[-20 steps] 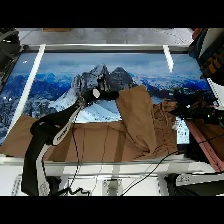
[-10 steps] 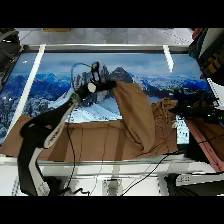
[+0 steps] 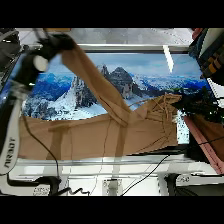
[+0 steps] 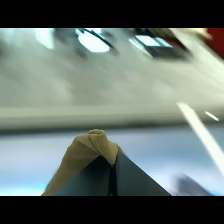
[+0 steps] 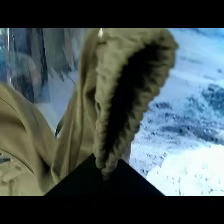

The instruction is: Fold the clothes and pants, and hang the long-sleeved shirts on hangers.

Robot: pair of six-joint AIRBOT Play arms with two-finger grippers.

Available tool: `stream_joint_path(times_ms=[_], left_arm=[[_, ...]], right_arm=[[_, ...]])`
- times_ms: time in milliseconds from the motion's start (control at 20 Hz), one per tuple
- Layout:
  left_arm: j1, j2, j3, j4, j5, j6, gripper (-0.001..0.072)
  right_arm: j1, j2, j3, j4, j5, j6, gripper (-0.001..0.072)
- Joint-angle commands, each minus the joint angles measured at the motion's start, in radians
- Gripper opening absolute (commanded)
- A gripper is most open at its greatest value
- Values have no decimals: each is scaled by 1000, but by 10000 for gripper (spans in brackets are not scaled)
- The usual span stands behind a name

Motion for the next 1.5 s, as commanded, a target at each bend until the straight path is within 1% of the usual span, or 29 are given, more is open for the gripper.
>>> stream_joint_path(times_ms=[0, 100, 250, 400, 500, 550, 600, 650, 750, 800, 900, 950, 1000, 1050, 1150, 1200, 1250, 1300, 1350, 1450], left_arm=[[162, 78, 0, 73, -43, -2, 13], [253, 73, 0, 73, -130, -2, 13], [355, 47, -1, 82, -332, -2, 13], [406, 18, -2, 194, -515, -2, 14], [433, -5, -2, 242, -595, -2, 14], [443, -18, -3, 240, -602, -2, 14], [447, -27, -3, 241, -592, -2, 14], [447, -38, -3, 240, -550, -2, 14], [438, -54, -2, 207, -406, -3, 14], [427, -62, -2, 178, -310, -10, 12], [407, -77, -2, 174, -159, -92, 10], [404, -89, 5, 173, -111, -124, 10], [402, -100, 27, 174, -110, -145, 10], [402, -110, 47, 174, -121, -141, 9], [402, -113, 62, 174, -221, -126, 10], [402, -115, 62, 187, -327, -90, 10], [405, -124, 61, 227, -466, -68, 10], [413, -137, 58, 280, -602, -70, 10], [425, -148, 45, 319, -705, -70, 10], [463, -156, -19, 339, -864, -70, 10]], right_arm=[[1, 26, 1, 15, -35, 1, 31], [1, 31, 1, 16, -42, 1, 31], [1, 31, 1, 16, -46, 3, 32], [1, 31, 1, 16, -60, 5, 32], [1, 31, 1, 16, -68, 8, 31], [2, 31, 1, 16, -66, 10, 32], [6, 32, 1, 16, -67, 14, 32], [16, 32, 1, 21, -68, 17, 32], [43, 32, 1, 31, -89, 16, 32], [59, 32, 1, 31, -112, 16, 32], [88, 32, 1, 31, -167, 16, 32], [96, 32, 1, 31, -190, 16, 32], [102, 33, 1, 32, -200, 18, 32], [101, 34, 1, 31, -204, 28, 32], [99, 34, 1, 30, -207, 29, 32], [99, 34, 1, 30, -212, 29, 31], [99, 34, 1, 30, -219, 30, 31], [99, 34, 1, 30, -223, 31, 32], [99, 34, 1, 30, -224, 31, 32], [99, 34, 1, 30, -224, 31, 32]])
